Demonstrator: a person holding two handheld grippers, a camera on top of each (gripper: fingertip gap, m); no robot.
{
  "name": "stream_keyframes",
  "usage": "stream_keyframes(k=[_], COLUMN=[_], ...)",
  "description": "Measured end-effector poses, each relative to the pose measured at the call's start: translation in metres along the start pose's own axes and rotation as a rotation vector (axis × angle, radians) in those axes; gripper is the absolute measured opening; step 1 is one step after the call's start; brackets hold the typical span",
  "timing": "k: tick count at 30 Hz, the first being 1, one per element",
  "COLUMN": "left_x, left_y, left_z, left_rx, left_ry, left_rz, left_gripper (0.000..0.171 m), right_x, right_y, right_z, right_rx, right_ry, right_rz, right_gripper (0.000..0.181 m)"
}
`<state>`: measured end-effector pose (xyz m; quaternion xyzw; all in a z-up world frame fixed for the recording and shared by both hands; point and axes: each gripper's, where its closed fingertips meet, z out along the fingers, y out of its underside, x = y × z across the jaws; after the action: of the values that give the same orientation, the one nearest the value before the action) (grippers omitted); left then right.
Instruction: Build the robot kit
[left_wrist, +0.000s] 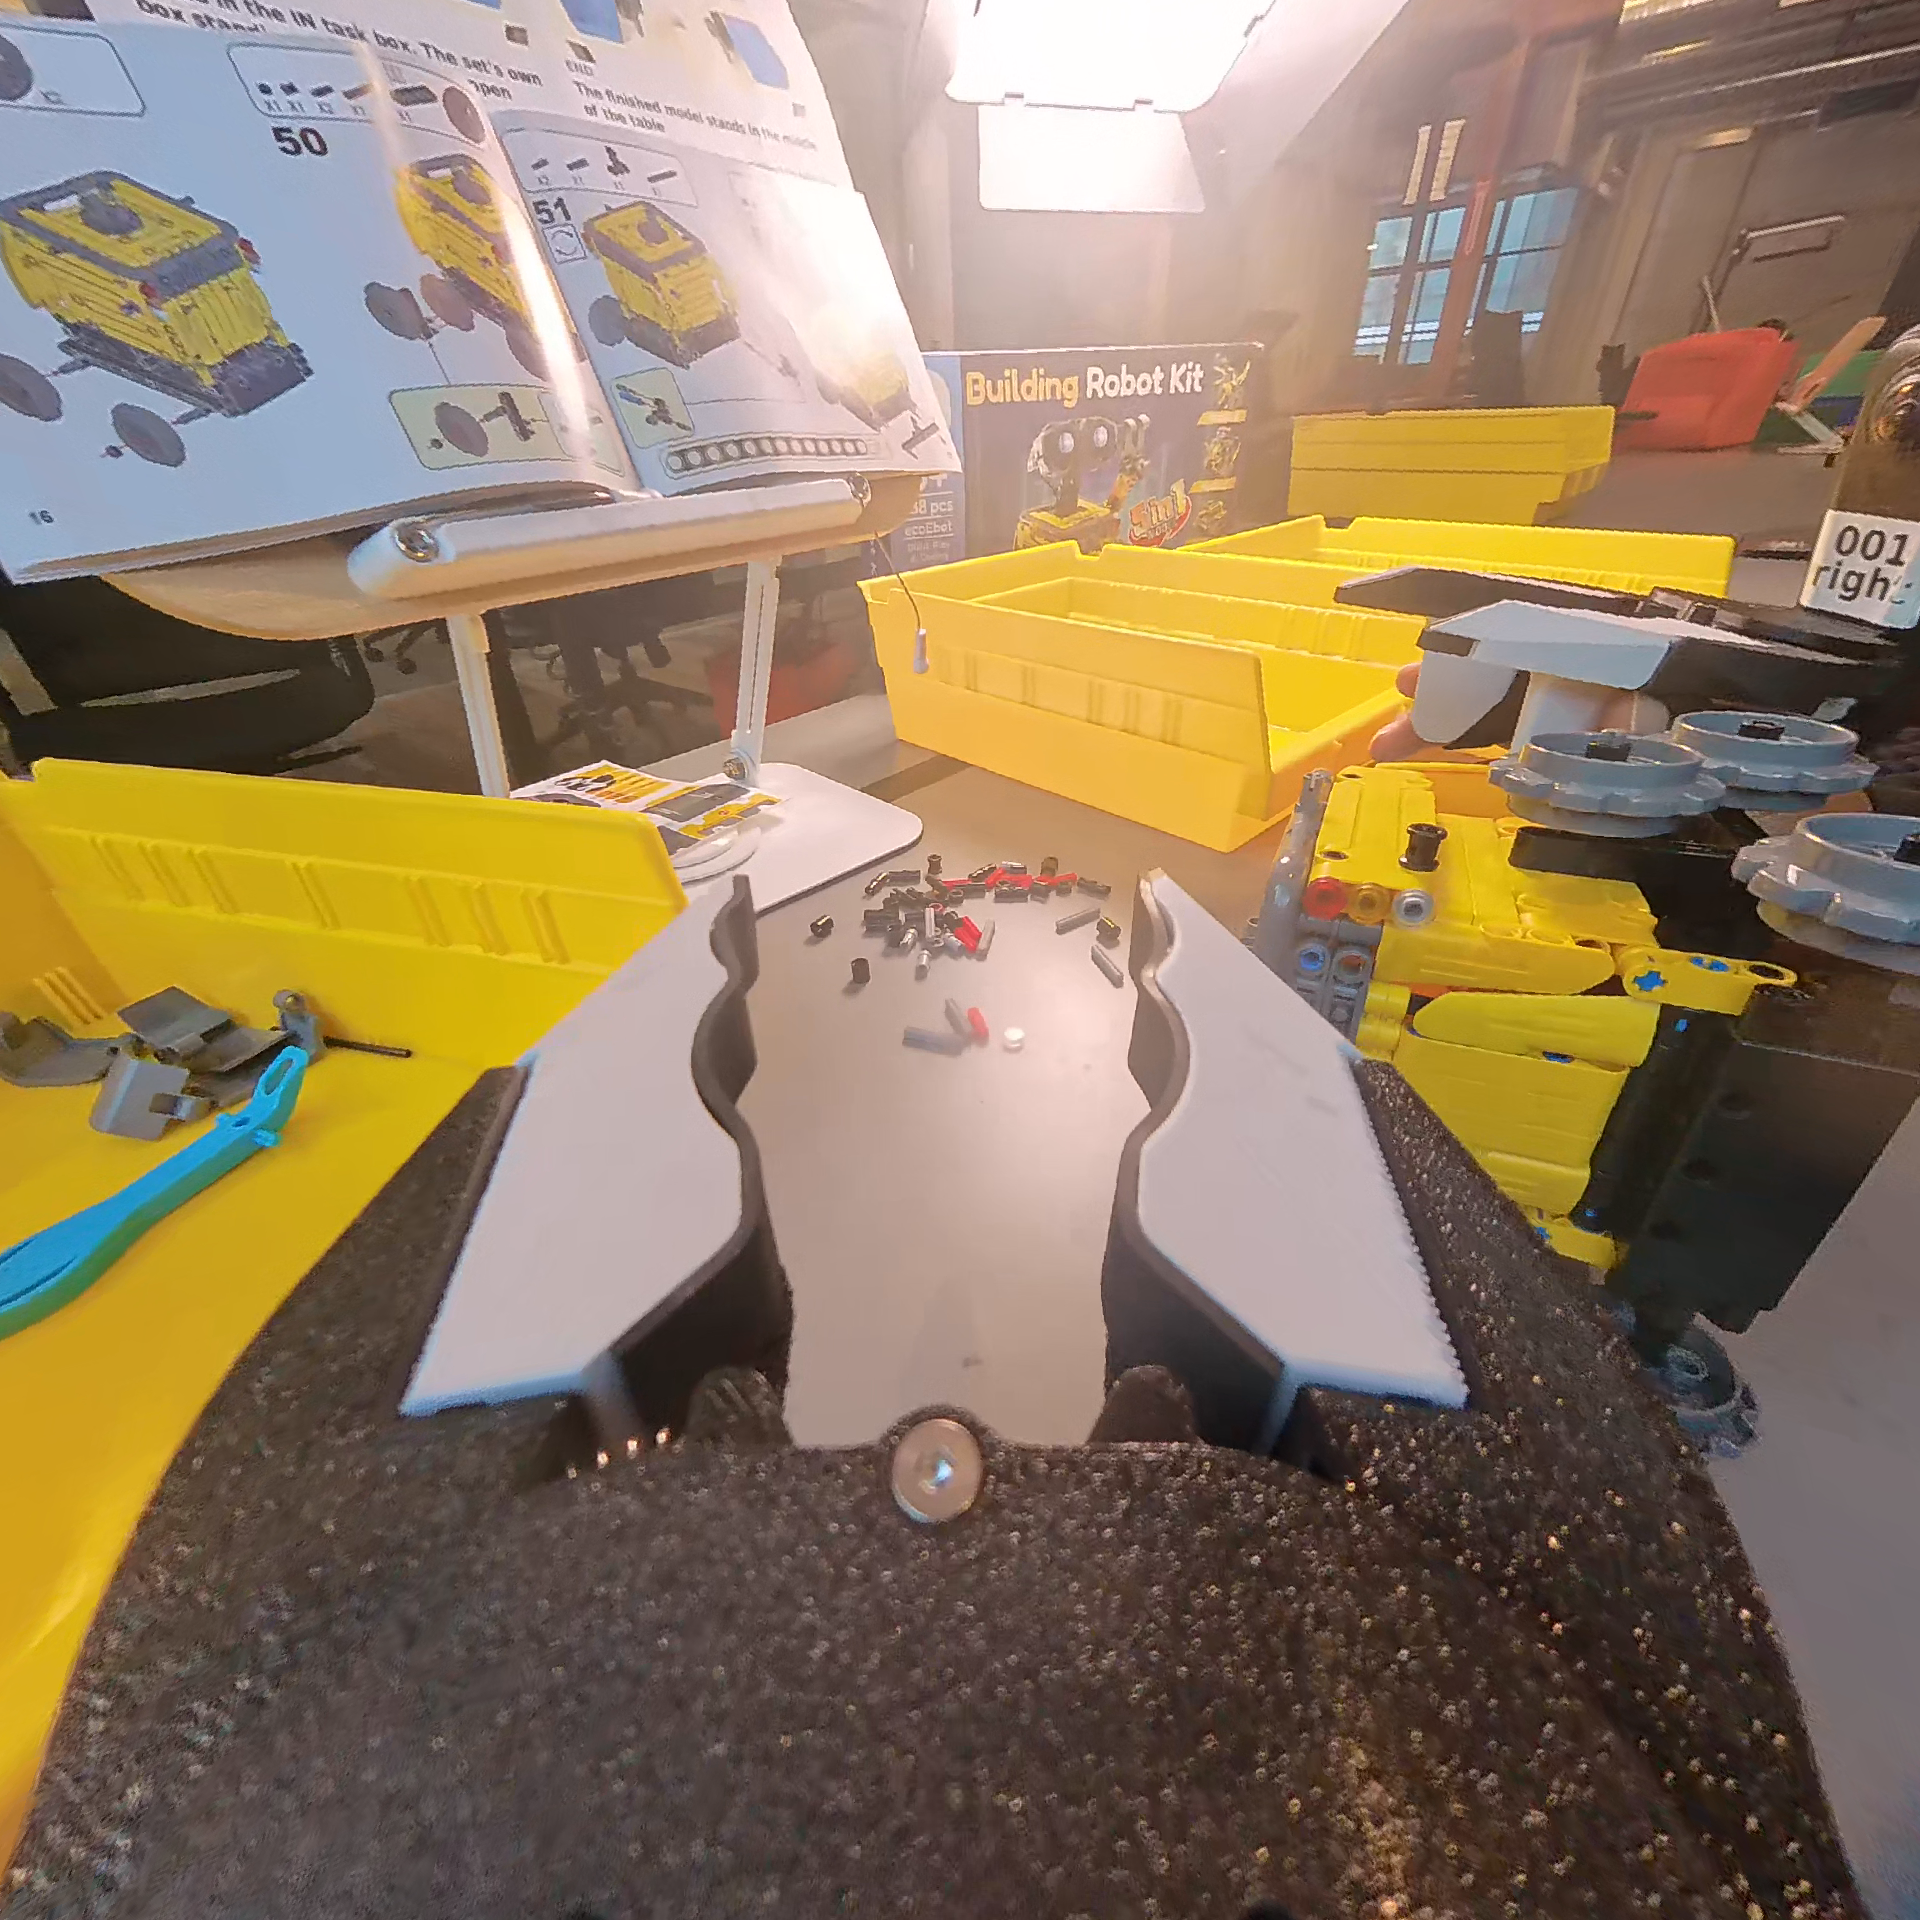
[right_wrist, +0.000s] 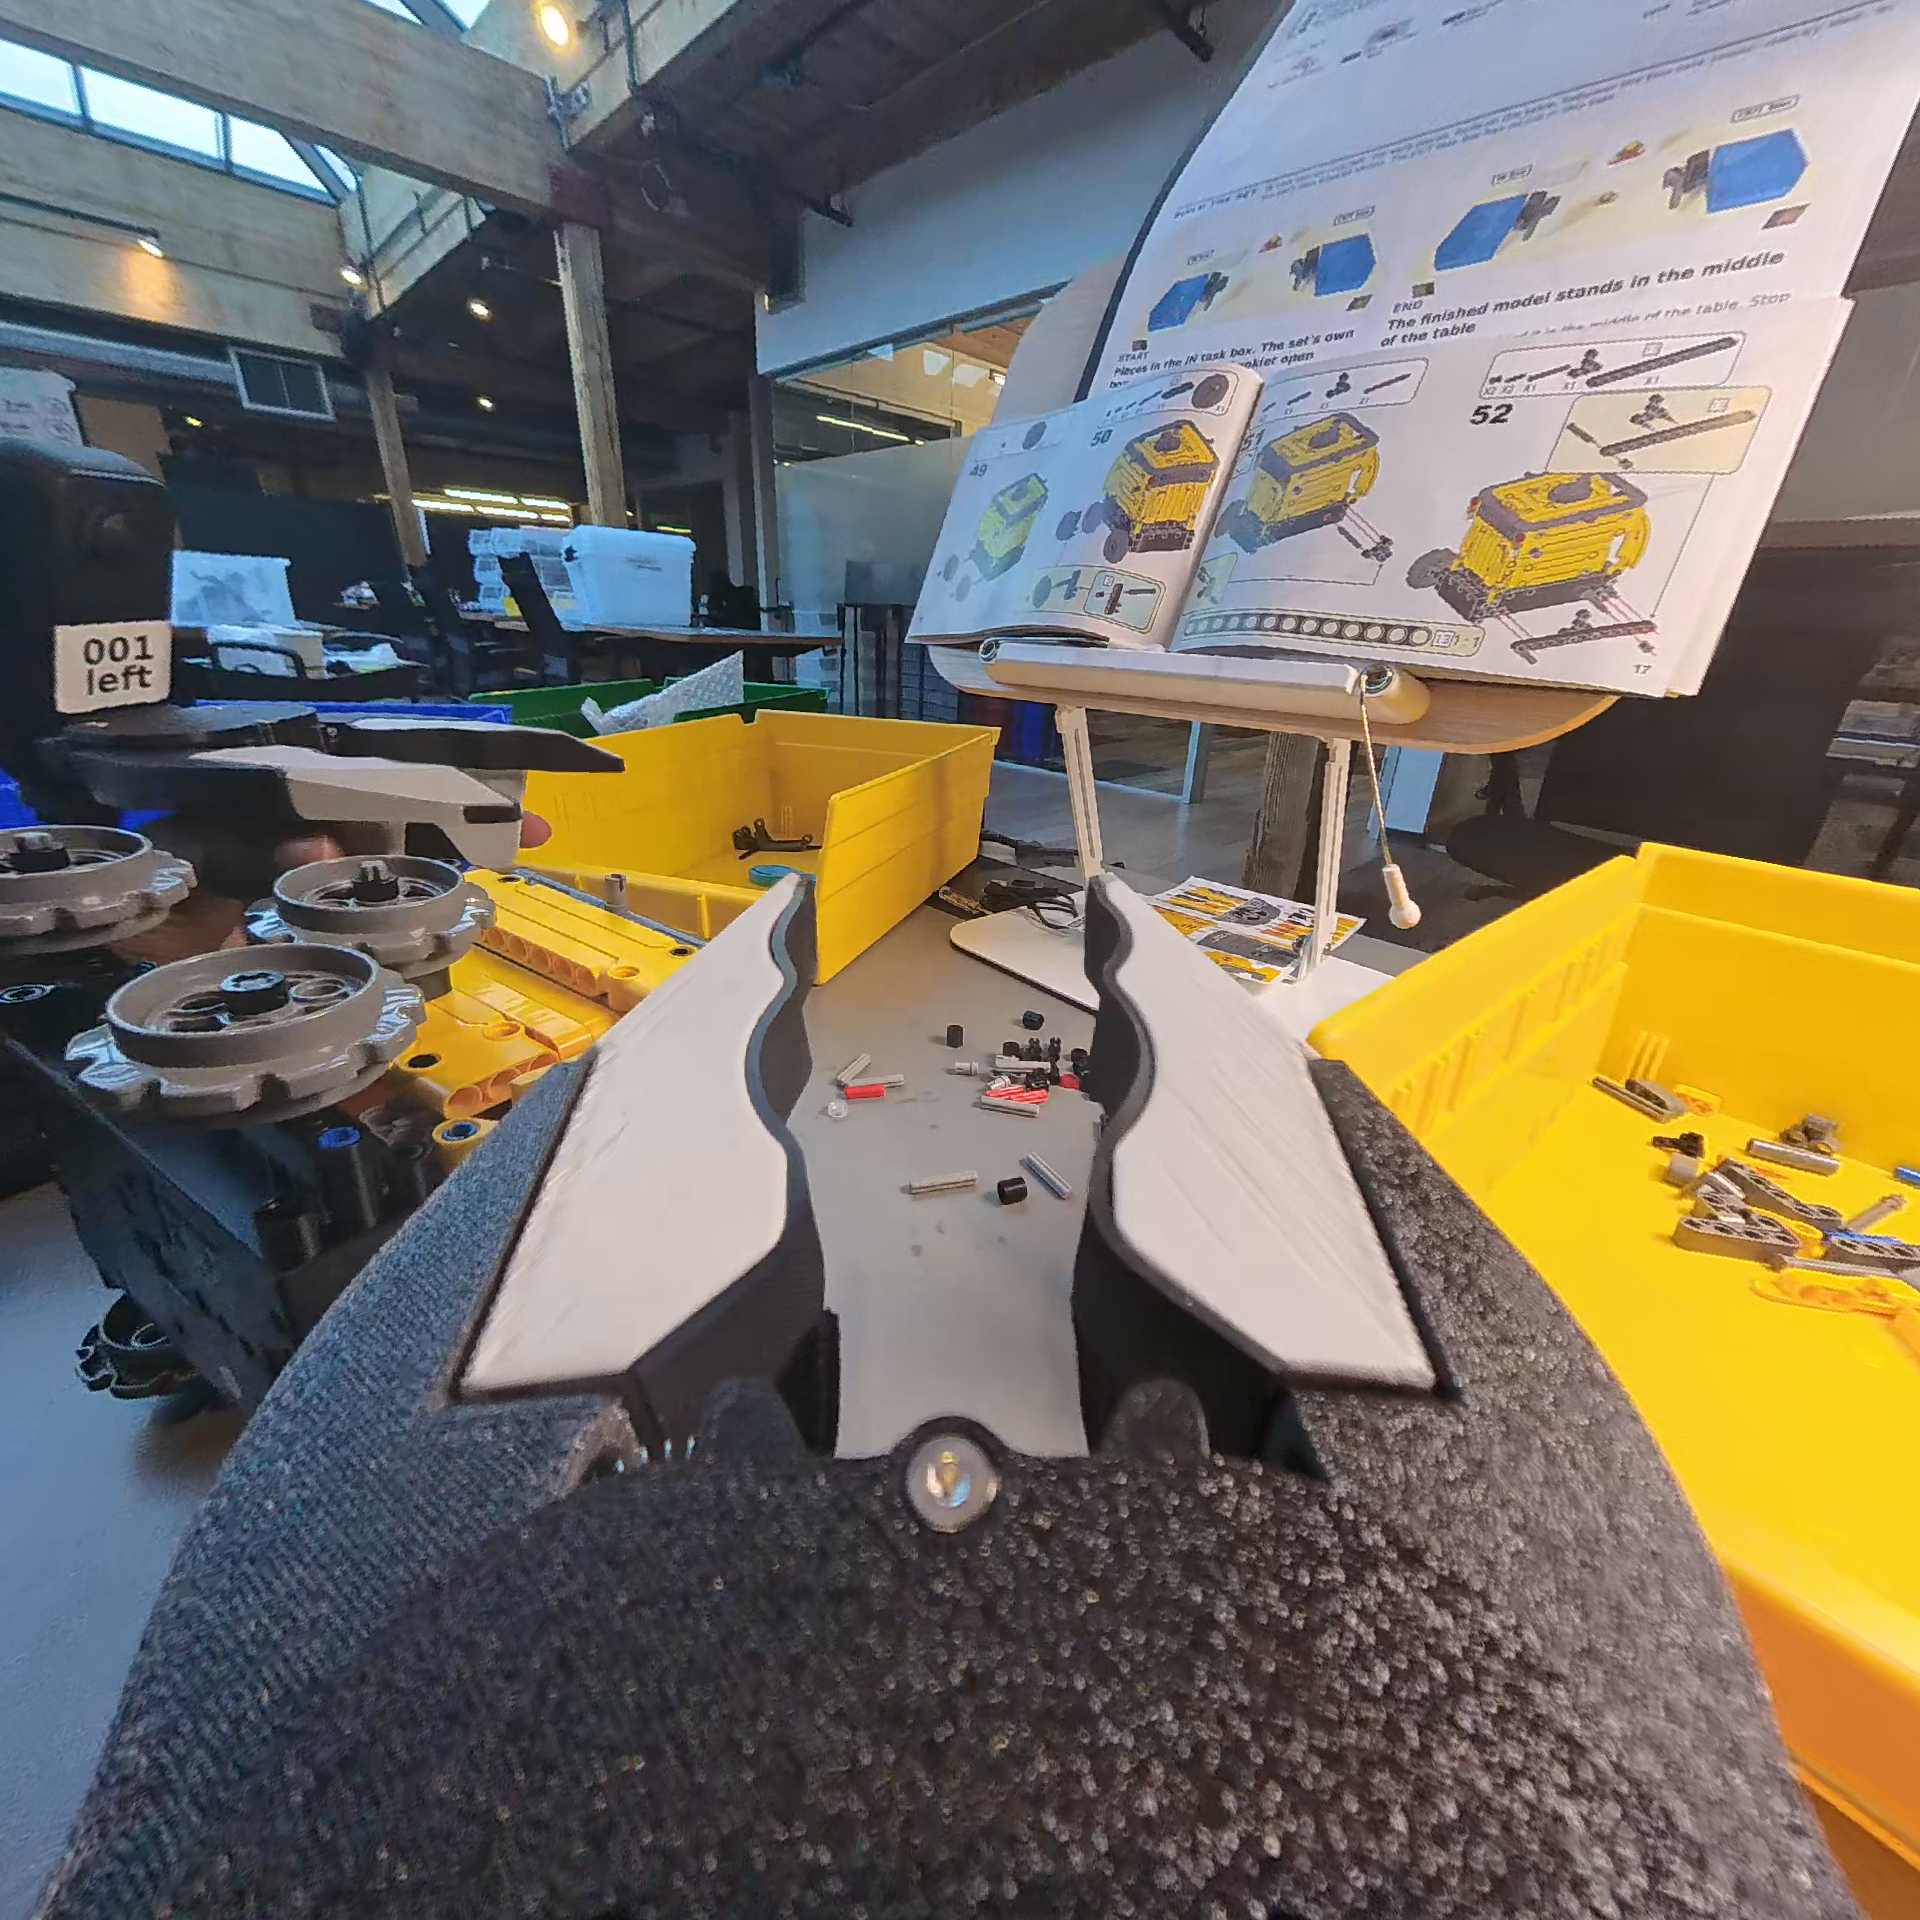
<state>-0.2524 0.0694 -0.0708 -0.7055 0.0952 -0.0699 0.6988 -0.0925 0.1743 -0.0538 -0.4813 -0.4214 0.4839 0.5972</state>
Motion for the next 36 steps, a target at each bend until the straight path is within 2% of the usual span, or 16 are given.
stream_keyframes(k=[11, 15, 17, 21, 25, 27, 31, 36], left_x=[-0.002, -0.006, -0.009, -0.011, -0.013, -0.016, -0.021, -0.02], left_y=[-0.004, -0.002, 0.0, -0.001, 0.001, 0.001, 0.003, 0.003], left_z=[-0.003, -0.001, 0.0, 0.0, -0.003, -0.005, -0.006, -0.006], left_rx=[0.008, -0.003, -0.016, -0.014, -0.024, -0.025, -0.032, -0.036], left_ry=[-0.014, -0.045, -0.058, -0.074, -0.087, -0.098, -0.108, -0.102], left_rz=[0.002, 0.01, 0.001, -0.001, 0.009, 0.009, -0.005, 0.0], left_gripper=[0.069, 0.065, 0.064, 0.062, 0.061, 0.061, 0.06, 0.059], right_x=[0.0, 0.006, 0.014, 0.041, 0.075, 0.092, 0.126, 0.151], right_y=[0.0, -0.002, -0.025, -0.076, -0.094, -0.086, -0.05, -0.002], right_z=[-0.002, 0.001, 0.009, 0.038, 0.074, 0.093, 0.127, 0.145], right_rx=[-0.007, -0.049, -0.051, -0.062, -0.081, -0.133, -0.306, -0.533], right_ry=[0.015, 0.06, 0.078, 0.061, 0.093, 0.113, 0.119, 0.114], right_rz=[-0.016, -0.085, -0.137, -0.116, -0.147, -0.185, -0.223, -0.335], right_gripper=[0.048, 0.033, 0.028, 0.029, 0.03, 0.031, 0.031, 0.031])
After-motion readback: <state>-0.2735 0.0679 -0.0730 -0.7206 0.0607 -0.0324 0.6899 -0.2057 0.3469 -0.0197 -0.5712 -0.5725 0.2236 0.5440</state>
